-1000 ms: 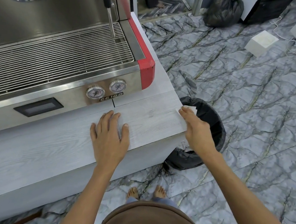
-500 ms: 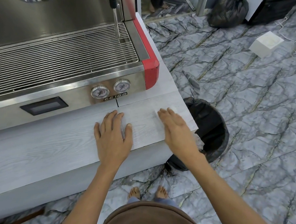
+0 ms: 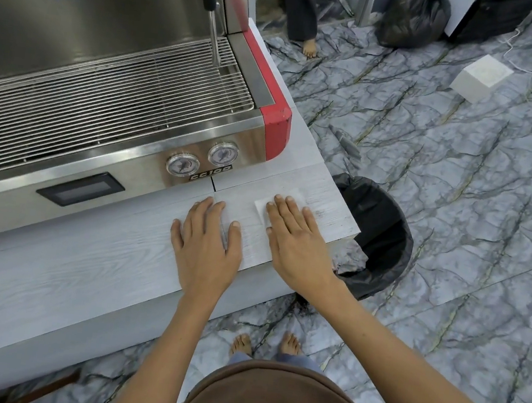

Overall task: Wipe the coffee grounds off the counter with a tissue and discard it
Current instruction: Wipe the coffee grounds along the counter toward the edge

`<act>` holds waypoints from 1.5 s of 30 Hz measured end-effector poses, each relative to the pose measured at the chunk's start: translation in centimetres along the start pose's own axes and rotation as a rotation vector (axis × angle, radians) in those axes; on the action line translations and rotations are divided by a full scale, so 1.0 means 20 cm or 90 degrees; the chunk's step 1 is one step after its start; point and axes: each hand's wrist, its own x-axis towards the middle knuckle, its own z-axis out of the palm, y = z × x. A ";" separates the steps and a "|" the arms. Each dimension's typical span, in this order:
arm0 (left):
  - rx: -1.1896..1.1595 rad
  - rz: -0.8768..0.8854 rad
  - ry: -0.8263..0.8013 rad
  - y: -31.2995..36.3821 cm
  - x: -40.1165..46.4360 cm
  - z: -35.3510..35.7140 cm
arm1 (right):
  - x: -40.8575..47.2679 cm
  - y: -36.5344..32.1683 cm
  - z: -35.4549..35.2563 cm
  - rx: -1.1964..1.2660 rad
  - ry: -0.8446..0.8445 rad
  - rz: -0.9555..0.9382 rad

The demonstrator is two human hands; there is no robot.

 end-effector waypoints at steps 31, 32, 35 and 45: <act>0.018 0.010 -0.003 -0.01 0.00 0.01 | -0.06 0.00 0.02 0.034 -0.003 -0.059; 0.014 0.008 -0.005 -0.01 0.00 0.00 | -0.06 0.02 0.01 0.029 -0.007 -0.051; 0.005 0.006 -0.017 -0.01 -0.01 0.00 | -0.06 0.13 -0.05 0.016 0.000 -0.003; 0.015 0.002 -0.012 -0.01 0.00 0.00 | -0.07 0.44 -0.28 0.194 0.065 0.225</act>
